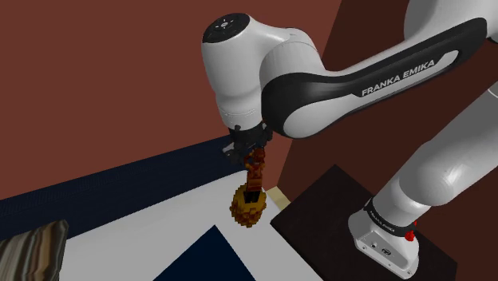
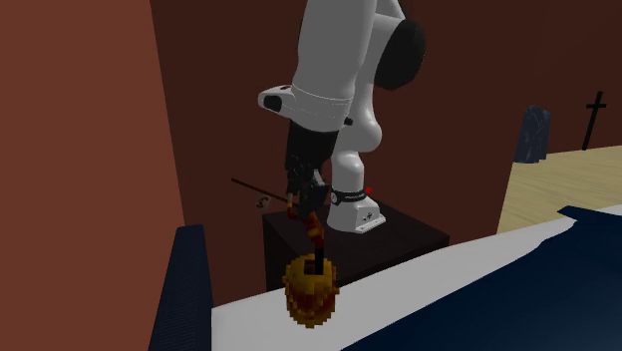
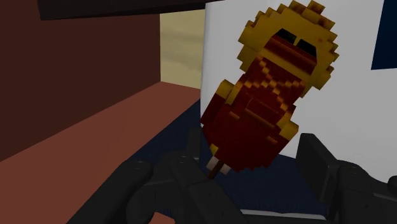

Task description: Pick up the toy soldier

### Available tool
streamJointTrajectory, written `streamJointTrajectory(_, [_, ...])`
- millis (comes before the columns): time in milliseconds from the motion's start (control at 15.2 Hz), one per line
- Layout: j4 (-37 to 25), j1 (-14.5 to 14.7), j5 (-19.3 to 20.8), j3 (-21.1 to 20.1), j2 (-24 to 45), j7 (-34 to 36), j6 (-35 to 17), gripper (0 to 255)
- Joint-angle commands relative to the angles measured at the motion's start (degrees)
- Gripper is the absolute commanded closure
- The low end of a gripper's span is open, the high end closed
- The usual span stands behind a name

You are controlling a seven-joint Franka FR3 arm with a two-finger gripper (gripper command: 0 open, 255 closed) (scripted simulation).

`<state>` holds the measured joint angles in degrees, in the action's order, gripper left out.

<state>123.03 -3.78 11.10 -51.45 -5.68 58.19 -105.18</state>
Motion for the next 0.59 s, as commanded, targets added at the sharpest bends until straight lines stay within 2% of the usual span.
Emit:
streamJointTrajectory(0, [0.1,0.0,0.0,0.0,0.1,0.0,0.0,255])
streamJointTrajectory(528, [-3.4,0.1,-1.9,0.8,-2.5,-2.6,4.8,255])
